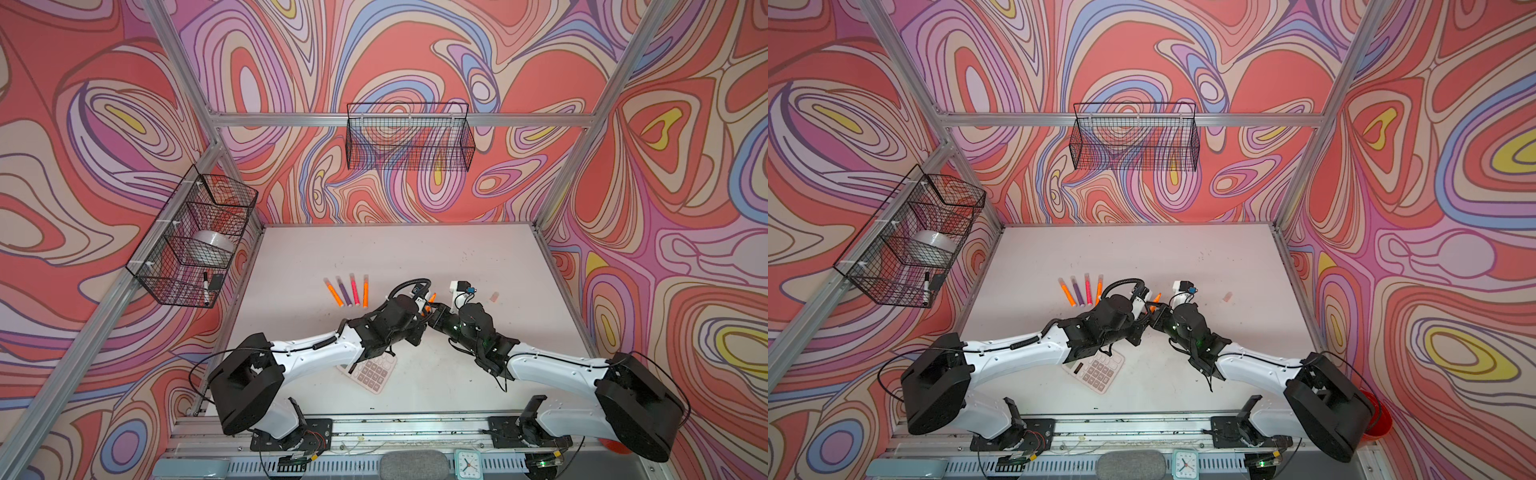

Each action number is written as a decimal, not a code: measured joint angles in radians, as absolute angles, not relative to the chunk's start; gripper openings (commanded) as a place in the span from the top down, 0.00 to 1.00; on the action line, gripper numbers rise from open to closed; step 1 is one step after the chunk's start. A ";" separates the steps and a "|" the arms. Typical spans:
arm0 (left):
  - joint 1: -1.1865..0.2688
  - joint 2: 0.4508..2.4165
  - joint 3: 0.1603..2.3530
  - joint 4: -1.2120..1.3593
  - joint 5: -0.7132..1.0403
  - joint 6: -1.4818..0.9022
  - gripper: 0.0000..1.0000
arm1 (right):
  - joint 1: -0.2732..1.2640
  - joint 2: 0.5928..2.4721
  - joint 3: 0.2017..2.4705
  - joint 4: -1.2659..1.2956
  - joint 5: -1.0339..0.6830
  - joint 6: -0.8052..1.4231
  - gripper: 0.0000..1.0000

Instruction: Insert the pens into the pen caps

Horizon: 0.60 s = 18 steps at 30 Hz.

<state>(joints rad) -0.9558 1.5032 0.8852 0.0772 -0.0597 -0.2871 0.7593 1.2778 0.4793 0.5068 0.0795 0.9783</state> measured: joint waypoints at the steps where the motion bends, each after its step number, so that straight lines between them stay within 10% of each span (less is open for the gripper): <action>1: -0.955 1.504 0.885 0.077 -0.062 -0.287 0.78 | 0.763 1.278 0.480 0.511 0.086 0.980 1.00; 11: -0.953 1.512 0.885 0.078 -0.083 -0.281 0.92 | 0.776 1.292 0.488 0.528 0.109 0.986 1.00; 18: -0.929 1.511 0.875 0.089 -0.078 -0.289 1.00 | 0.785 1.287 0.492 0.511 0.137 0.979 0.53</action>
